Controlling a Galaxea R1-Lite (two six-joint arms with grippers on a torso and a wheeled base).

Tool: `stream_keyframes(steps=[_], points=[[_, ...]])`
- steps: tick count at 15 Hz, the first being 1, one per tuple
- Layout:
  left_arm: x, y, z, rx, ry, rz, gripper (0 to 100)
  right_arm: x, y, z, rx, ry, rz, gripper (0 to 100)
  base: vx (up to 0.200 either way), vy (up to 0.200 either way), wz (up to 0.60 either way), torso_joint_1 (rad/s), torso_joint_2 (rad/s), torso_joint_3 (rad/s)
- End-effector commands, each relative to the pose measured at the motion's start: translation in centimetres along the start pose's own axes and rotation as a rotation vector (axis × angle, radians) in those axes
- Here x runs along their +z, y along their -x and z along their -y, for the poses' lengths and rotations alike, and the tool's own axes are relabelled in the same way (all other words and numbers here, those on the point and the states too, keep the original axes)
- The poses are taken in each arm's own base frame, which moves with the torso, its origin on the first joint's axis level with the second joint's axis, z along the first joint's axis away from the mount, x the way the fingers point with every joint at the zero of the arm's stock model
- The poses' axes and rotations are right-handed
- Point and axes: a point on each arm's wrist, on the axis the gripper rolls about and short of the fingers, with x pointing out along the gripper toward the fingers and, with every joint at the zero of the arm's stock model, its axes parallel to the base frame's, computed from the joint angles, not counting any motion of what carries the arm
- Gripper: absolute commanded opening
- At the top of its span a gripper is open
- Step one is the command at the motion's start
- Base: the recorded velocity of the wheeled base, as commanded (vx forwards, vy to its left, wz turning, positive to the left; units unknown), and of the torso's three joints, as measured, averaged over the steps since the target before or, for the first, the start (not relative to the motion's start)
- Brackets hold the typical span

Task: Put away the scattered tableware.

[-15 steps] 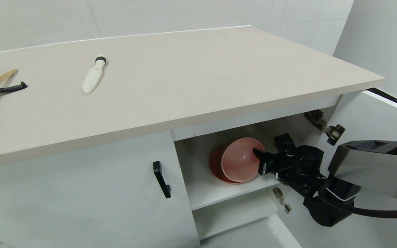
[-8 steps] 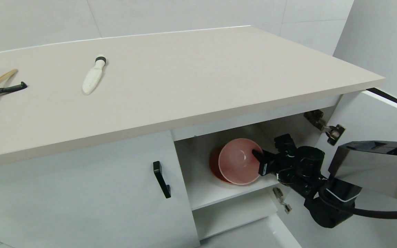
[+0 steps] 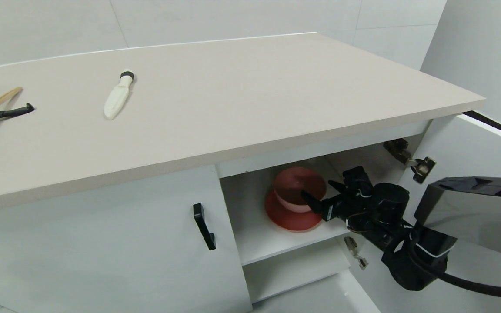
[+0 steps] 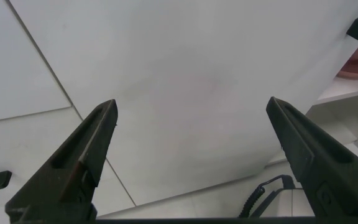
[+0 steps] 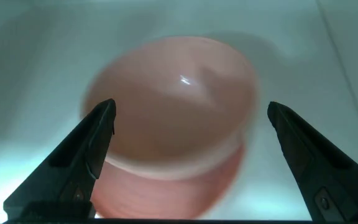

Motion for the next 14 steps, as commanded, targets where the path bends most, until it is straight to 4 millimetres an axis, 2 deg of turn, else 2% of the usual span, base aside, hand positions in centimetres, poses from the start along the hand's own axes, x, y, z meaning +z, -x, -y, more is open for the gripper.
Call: stream_keyframes(steps=[1,3,4,6,9,12,14], points=[[0.0,0.0,0.0,0.000,0.000,-0.002,100,1.4,0.6,-1.1,0.027,0.001,0.024,100,0.000,0.000,0.00,0.000,0.00,0.000],[0.0,0.0,0.0,0.001,0.000,-0.002,100,2.5,2.4,-2.6,0.060,-0.002,0.010,100,0.000,0.000,0.00,0.000,0.00,0.000],[0.0,0.0,0.0,0.000,0.000,-0.002,100,2.4,3.7,-3.5,0.076,0.007,-0.027,100,0.000,0.000,0.00,0.000,0.00,0.000],[0.0,0.0,0.0,0.000,0.000,0.004,100,2.6,7.4,-4.1,0.088,0.086,-0.102,100,0.000,0.000,0.00,0.000,0.00,0.000],[0.0,0.1,0.0,-0.005,-0.006,0.010,100,5.7,13.9,-4.4,0.094,0.138,-0.096,100,0.000,0.000,0.00,0.000,0.00,0.000],[0.0,0.1,0.0,-0.003,-0.001,0.009,100,7.9,19.8,-4.6,0.092,0.152,-0.048,100,-0.200,0.000,0.00,0.001,0.00,0.001],[0.0,0.1,0.0,-0.003,-0.001,0.009,100,9.4,21.8,-4.4,0.072,0.156,0.033,100,-0.200,0.000,0.00,0.010,0.00,0.002]])
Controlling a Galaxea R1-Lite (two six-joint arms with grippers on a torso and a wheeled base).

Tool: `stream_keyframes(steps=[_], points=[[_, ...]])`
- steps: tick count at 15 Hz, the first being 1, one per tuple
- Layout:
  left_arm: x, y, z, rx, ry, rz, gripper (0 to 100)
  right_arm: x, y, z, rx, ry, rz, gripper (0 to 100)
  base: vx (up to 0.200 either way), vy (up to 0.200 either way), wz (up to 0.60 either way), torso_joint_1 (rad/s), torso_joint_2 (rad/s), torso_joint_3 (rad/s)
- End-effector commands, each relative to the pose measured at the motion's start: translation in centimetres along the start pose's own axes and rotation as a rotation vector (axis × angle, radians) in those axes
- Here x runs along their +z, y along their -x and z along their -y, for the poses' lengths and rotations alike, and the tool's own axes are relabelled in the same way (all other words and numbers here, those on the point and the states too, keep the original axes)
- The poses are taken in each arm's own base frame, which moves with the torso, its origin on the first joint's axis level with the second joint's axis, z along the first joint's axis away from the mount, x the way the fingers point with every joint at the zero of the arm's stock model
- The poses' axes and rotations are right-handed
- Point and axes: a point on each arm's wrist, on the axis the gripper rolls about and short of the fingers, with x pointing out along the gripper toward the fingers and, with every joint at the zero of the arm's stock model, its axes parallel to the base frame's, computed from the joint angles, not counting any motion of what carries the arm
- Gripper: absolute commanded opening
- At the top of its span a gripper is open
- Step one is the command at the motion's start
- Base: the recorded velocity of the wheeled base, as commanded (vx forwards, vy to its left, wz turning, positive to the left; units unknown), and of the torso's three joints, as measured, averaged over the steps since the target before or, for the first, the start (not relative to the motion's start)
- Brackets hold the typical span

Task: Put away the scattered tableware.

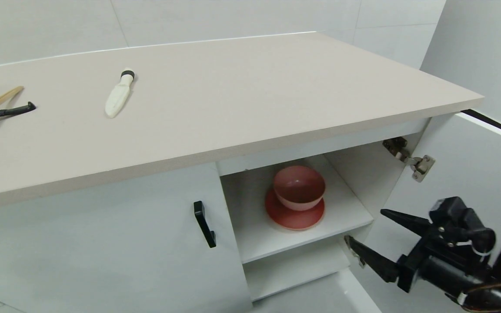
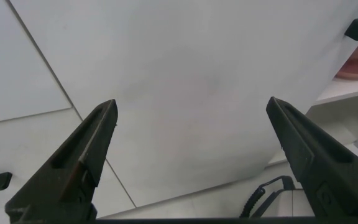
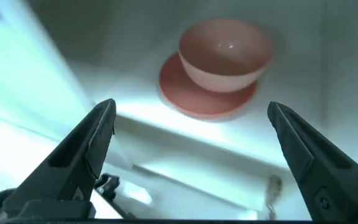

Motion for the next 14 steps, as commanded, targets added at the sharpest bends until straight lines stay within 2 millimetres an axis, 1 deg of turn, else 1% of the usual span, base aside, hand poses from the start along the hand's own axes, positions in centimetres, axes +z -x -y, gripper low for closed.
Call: stream_keyframes(steps=[1,2,3,4,5,6,7,9,10,12,13,14], points=[[0.0,0.0,0.0,0.001,0.001,0.001,100,2.6,4.3,0.6,-0.066,0.021,0.151,100,-0.200,0.000,0.00,0.012,0.00,0.002],[0.0,0.0,0.0,0.001,0.001,0.001,100,2.9,5.1,1.7,-0.146,0.026,0.158,100,-0.200,0.000,0.00,-0.002,0.00,0.002],[0.0,0.0,0.0,0.001,0.001,0.001,100,3.2,5.6,1.9,-0.168,0.029,0.171,100,-0.200,0.000,0.00,-0.007,0.00,0.017],[0.0,0.0,0.0,0.001,0.001,0.002,100,3.6,6.7,2.1,-0.203,0.032,0.182,100,-0.200,0.000,0.00,-0.002,0.01,0.002],[0.0,0.0,0.0,0.001,0.001,0.001,100,3.7,7.6,2.7,-0.294,0.021,0.181,100,-0.200,0.000,0.00,0.002,0.01,-0.002],[0.0,0.0,0.0,0.001,0.001,0.002,100,3.7,8.5,3.8,-0.436,0.002,0.171,100,-0.200,0.000,0.00,0.007,0.01,-0.002],[0.0,0.0,0.0,0.001,0.000,0.001,100,3.8,9.8,4.1,-0.524,-0.006,0.173,100,-0.200,0.000,0.00,0.002,0.01,0.002],[0.0,0.0,0.0,0.001,0.000,0.001,100,3.7,12.7,2.9,-0.566,-0.011,0.154,100,-0.200,0.000,0.00,0.002,0.00,0.000],[0.0,0.0,0.0,0.003,0.000,0.002,100,2.8,15.0,1.8,-0.607,-0.028,0.102,100,-0.200,0.000,0.00,0.002,-0.01,0.007],[0.0,0.0,0.0,0.001,-0.002,0.001,100,0.2,18.6,-0.7,-0.645,-0.058,0.040,100,-0.200,0.000,0.00,0.002,0.00,0.005],[0.0,0.0,0.0,0.001,-0.002,0.002,100,-1.3,20.1,-2.0,-0.675,-0.056,0.051,100,0.000,-0.200,0.00,-0.002,0.00,0.002],[0.0,0.0,0.0,0.001,0.001,0.002,100,-2.5,21.1,-3.0,-0.699,-0.057,0.071,100,0.000,0.000,0.00,0.000,0.00,0.000]])
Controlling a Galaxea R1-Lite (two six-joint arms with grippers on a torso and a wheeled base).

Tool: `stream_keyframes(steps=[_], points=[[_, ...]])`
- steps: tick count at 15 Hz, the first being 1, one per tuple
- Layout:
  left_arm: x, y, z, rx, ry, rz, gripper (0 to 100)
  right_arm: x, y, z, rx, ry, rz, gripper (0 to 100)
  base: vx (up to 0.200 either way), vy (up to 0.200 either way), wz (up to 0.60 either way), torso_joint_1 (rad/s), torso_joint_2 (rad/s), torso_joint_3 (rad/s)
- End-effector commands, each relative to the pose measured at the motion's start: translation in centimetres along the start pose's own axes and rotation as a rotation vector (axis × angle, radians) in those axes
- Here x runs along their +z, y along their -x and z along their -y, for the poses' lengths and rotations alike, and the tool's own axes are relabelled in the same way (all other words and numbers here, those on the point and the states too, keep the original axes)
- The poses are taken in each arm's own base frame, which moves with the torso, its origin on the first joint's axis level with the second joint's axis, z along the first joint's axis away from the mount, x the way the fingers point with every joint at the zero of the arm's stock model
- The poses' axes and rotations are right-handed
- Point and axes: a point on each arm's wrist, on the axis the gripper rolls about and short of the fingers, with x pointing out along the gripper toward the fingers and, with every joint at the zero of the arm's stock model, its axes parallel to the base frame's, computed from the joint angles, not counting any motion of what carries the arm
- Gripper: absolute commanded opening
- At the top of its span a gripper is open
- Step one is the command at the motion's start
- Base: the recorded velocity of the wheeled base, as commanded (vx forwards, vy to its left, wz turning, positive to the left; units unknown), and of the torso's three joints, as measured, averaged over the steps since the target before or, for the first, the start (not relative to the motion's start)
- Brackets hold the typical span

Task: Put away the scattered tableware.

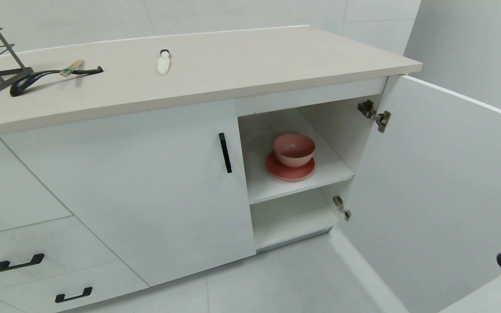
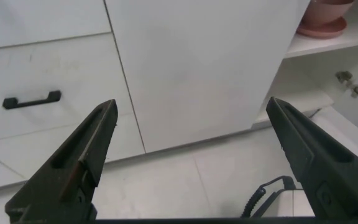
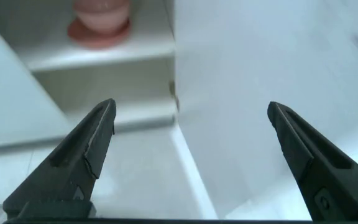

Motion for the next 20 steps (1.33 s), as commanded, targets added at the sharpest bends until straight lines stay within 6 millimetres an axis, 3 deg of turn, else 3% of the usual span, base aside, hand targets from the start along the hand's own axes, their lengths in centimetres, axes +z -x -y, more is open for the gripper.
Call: stream_keyframes(steps=[1,3,8,16,20], points=[[-0.02,0.01,0.00,0.001,0.000,0.001,100,-5.40,7.30,-0.29,-0.137,-0.027,0.054,100,0.000,0.000,0.00,0.000,0.00,0.000],[-0.02,0.02,0.00,0.003,-0.002,0.003,100,-5.79,7.26,-0.15,-0.199,-0.067,0.012,100,0.000,0.000,0.00,0.000,0.00,0.000],[-0.03,0.02,-0.01,0.004,-0.006,0.001,100,-6.29,7.75,-0.23,-0.137,-0.039,0.044,100,0.000,0.000,0.00,0.000,0.00,0.000],[-0.02,0.02,-0.01,0.004,-0.002,0.003,100,-6.30,7.77,-0.23,-0.138,-0.039,0.046,100,0.000,-0.200,0.00,0.003,0.00,0.002],[-0.03,0.02,-0.01,0.004,0.000,0.001,100,-6.30,7.77,-0.23,-0.138,-0.039,0.046,100,-0.200,-0.050,0.00,0.001,0.00,0.004]])
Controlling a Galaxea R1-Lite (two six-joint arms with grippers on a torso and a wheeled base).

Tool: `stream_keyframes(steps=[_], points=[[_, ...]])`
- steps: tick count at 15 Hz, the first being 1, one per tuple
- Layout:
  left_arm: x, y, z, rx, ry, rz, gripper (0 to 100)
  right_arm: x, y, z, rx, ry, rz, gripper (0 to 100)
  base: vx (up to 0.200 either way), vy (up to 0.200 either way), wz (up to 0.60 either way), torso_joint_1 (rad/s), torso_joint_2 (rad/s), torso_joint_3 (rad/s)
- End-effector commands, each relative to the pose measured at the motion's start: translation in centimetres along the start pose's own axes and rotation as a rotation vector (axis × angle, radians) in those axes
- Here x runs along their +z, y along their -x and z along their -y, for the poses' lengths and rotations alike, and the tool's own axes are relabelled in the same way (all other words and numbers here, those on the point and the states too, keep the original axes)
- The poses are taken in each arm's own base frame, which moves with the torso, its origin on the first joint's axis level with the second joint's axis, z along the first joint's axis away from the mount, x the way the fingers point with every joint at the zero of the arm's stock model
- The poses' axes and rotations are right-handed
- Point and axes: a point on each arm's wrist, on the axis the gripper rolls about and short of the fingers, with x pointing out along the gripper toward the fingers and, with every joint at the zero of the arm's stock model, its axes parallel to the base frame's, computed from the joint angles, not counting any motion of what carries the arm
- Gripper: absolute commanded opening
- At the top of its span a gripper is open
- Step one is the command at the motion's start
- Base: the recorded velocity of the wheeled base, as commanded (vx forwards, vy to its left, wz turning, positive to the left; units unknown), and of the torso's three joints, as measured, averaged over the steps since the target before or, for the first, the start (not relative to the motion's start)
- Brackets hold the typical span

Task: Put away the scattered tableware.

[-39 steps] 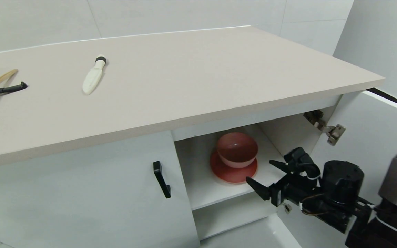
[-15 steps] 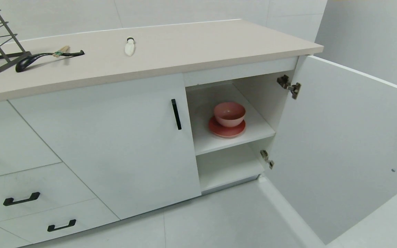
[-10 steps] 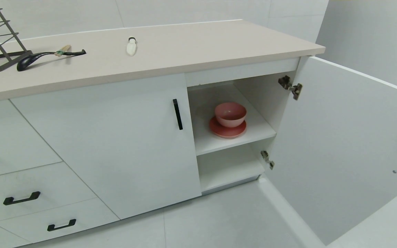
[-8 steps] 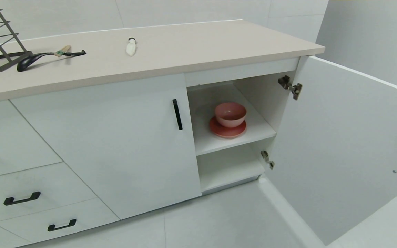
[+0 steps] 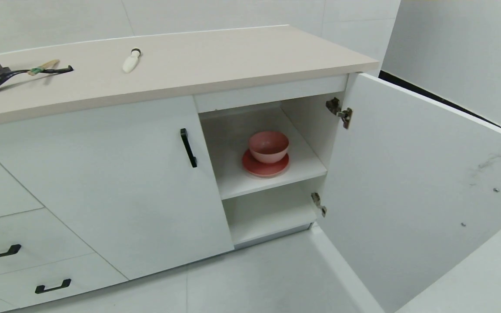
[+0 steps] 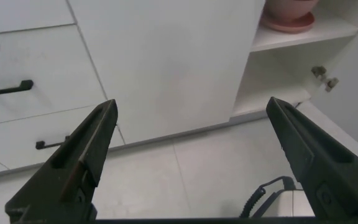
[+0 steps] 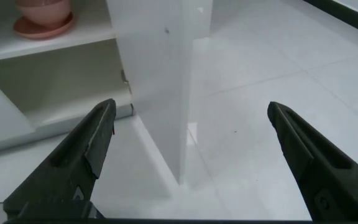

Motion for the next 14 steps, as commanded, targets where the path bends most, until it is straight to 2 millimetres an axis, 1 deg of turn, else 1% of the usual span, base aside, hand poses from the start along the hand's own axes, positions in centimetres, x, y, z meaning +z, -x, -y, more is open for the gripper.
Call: stream_keyframes(steps=[1,6,14], points=[[0.01,0.01,0.00,0.001,0.000,0.002,100,0.00,-0.02,0.00,0.000,0.001,-0.003,100,-0.200,0.000,0.00,0.007,0.01,-0.002],[-0.01,0.01,0.00,0.001,0.000,0.001,100,0.00,-0.02,0.00,-0.002,-0.001,-0.003,100,-0.200,0.000,0.00,0.001,0.00,0.002],[-0.01,0.01,0.00,0.002,-0.007,0.001,100,0.00,-0.02,0.00,0.000,0.001,-0.003,100,0.000,-0.200,0.00,0.003,0.00,0.004]])
